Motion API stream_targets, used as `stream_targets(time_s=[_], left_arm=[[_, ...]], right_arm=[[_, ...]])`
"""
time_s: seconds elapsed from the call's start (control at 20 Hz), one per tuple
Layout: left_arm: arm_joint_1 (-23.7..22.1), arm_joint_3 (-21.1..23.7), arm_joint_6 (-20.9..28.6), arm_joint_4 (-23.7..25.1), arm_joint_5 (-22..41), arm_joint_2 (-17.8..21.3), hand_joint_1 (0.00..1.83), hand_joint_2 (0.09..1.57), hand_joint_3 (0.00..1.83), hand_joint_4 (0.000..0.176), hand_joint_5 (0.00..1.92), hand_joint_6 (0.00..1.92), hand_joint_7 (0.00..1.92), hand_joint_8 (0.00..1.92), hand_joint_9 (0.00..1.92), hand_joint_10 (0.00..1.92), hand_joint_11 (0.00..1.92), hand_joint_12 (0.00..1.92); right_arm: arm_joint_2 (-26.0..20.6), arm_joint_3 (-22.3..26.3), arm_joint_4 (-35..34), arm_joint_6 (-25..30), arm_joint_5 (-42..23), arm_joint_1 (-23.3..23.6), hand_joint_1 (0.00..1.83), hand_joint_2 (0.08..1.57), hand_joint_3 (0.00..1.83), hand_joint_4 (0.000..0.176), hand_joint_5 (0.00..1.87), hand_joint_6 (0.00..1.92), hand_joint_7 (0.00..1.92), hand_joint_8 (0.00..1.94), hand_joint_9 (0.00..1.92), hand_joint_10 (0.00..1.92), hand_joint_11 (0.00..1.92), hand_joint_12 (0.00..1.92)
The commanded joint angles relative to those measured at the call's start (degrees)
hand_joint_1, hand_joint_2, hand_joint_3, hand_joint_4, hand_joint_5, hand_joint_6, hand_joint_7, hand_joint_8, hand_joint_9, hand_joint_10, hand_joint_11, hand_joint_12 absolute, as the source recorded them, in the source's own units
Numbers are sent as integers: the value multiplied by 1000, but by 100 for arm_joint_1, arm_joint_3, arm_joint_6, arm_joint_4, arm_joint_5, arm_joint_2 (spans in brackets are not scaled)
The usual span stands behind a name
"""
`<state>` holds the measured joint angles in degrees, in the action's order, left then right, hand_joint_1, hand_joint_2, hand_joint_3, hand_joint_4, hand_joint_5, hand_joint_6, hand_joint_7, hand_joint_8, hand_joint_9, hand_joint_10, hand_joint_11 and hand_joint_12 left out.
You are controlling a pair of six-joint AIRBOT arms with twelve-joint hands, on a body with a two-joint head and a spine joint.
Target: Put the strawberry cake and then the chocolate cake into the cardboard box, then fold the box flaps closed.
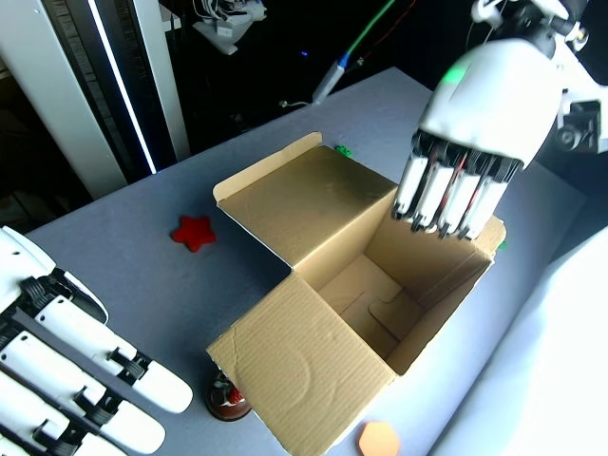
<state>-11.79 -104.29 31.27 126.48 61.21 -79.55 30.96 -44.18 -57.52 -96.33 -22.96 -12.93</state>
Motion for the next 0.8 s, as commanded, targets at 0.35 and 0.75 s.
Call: stream_targets(time_s=[0.35,0.75], left_arm=[[117,-215,-199,-311,-332,-347,1338,1223,3,0,754,1344,655,1358,788,1485,753,1609],[142,-187,-229,-245,-398,-330,899,1036,0,3,363,3,401,0,490,51,82,1146]], right_arm=[[60,-74,148,-32,-424,-155,1088,1018,0,17,0,0,28,4,29,3,0,198],[573,-610,148,643,-193,-536,1109,1009,1,21,0,0,25,1,27,2,0,150]])
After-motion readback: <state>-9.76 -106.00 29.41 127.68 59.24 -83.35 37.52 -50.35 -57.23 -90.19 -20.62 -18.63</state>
